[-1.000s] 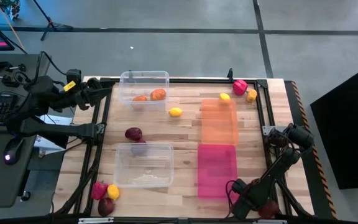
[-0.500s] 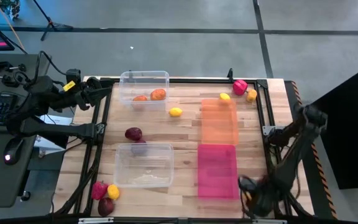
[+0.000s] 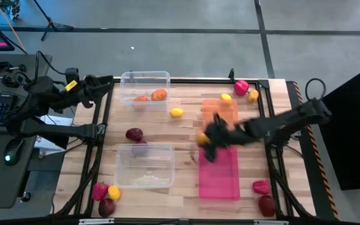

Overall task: Sort produce into baskets
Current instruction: Put the yellow lemon into the orange bin

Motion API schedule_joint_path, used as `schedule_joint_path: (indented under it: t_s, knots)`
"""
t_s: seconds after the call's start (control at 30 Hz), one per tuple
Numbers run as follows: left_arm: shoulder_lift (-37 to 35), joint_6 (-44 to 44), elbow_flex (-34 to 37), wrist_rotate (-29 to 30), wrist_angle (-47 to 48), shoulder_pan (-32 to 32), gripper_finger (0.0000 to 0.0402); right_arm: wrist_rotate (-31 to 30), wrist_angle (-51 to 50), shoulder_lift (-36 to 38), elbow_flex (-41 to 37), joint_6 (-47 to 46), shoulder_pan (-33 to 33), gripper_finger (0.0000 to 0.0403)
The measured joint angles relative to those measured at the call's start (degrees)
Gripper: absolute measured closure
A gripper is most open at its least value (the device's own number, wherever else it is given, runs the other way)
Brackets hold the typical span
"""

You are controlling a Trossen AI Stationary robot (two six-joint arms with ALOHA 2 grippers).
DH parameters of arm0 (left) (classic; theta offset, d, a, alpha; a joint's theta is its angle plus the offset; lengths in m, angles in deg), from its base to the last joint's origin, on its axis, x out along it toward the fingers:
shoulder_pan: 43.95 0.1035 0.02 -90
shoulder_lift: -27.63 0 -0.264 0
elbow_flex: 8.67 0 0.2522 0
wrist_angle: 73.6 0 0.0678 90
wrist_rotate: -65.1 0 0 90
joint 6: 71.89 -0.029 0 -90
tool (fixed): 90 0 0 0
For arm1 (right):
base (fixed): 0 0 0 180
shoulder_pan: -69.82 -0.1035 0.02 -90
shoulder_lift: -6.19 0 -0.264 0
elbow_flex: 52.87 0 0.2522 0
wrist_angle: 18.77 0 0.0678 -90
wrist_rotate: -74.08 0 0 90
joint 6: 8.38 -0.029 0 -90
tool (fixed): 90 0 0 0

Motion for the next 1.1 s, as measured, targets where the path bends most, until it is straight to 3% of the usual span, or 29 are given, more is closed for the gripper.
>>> schedule_joint_path:
  t_s: [0.1,0.23,0.33,0.43,0.57,0.7,0.87,1.1]
  knots:
    - [0.0,-0.3,0.0,3.0,0.0,0.0,0.0005,4.8,16.3,-4.3,0.0,10.9,8.9,0.0206]
    - [0.0,0.0,0.0,3.3,0.1,0.0,0.0005,15.3,31.3,-10.4,0.0,14.4,16.8,0.0203]
    - [0.0,1.0,0.0,3.4,0.3,0.0,0.0005,19.6,32.0,-12.8,0.0,14.7,20.4,0.0202]
    - [0.0,1.6,0.0,3.3,0.6,0.0,0.0005,21.5,24.5,-12.6,0.0,16.4,22.7,0.0202]
    - [0.0,1.6,0.0,3.3,0.8,0.0,0.0005,20.2,11.0,-8.8,-0.5,18.8,24.1,0.0201]
    - [0.0,1.3,0.0,3.3,1.5,0.0,0.0005,15.1,6.6,-2.2,-7.8,17.4,24.1,0.0201]
    - [0.3,1.2,0.0,3.3,2.8,0.0,0.0005,12.4,8.6,8.1,-19.7,7.5,25.4,0.0201]
    - [1.4,1.1,0.0,3.7,2.8,0.0,0.0005,5.8,9.8,17.8,-28.2,-10.8,27.0,0.0201]
